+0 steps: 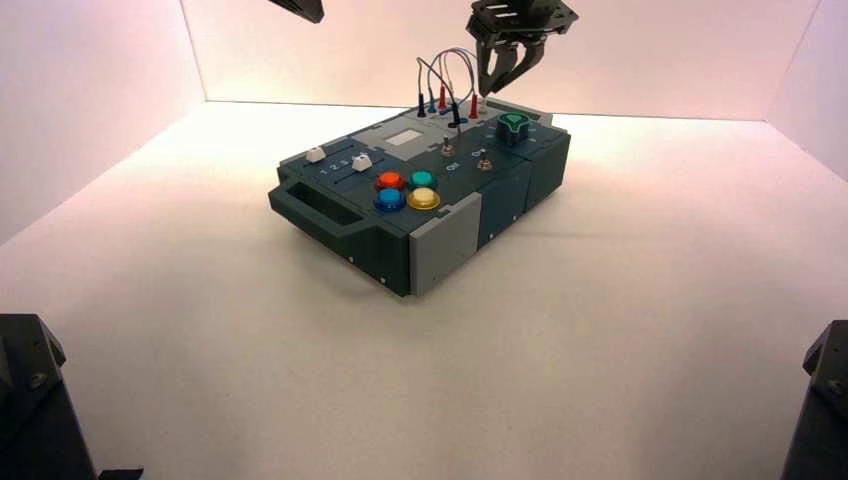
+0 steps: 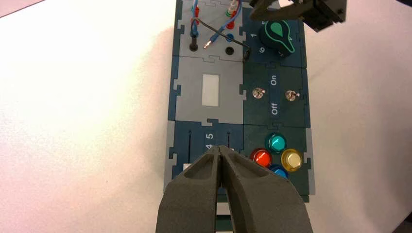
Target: Pull the red wire.
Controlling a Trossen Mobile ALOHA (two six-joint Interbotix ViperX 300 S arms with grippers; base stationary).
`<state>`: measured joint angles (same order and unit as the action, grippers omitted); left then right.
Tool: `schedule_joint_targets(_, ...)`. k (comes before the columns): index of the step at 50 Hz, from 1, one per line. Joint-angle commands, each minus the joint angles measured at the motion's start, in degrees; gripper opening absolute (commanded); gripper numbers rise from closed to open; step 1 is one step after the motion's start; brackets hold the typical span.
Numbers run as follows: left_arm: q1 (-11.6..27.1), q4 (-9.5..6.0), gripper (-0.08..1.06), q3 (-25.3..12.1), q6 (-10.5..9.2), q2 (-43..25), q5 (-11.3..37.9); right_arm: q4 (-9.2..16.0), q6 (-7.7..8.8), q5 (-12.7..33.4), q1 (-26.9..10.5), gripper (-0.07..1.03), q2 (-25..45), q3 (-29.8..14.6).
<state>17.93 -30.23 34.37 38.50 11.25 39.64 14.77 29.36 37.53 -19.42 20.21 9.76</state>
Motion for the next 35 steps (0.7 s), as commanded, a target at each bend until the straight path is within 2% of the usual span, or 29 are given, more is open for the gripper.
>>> schedule_joint_targets(1,-0.2,-0.09,-0.03,-1.7,0.35,0.5,0.5,0.3,0.18,0.4,-0.6,0.30,-0.7,-2.5)
schedule_joint_targets(9,-0.2,-0.09,-0.03,-2.0,0.44,-0.1,1.5,0.2,0.09,2.5,-1.1,0.30,0.8,-4.9)
schedule_joint_targets(25,-0.3,-0.09,-0.03,-2.0,0.62,-0.1,1.5,0.2,0.18,3.3,-1.8,0.30,2.5,-7.0)
schedule_joint_targets(35,-0.2,-0.09,-0.03,-2.0,0.79,-0.1,1.5,-1.7,0.18,4.3,-1.8,0.30,3.5,-8.1)
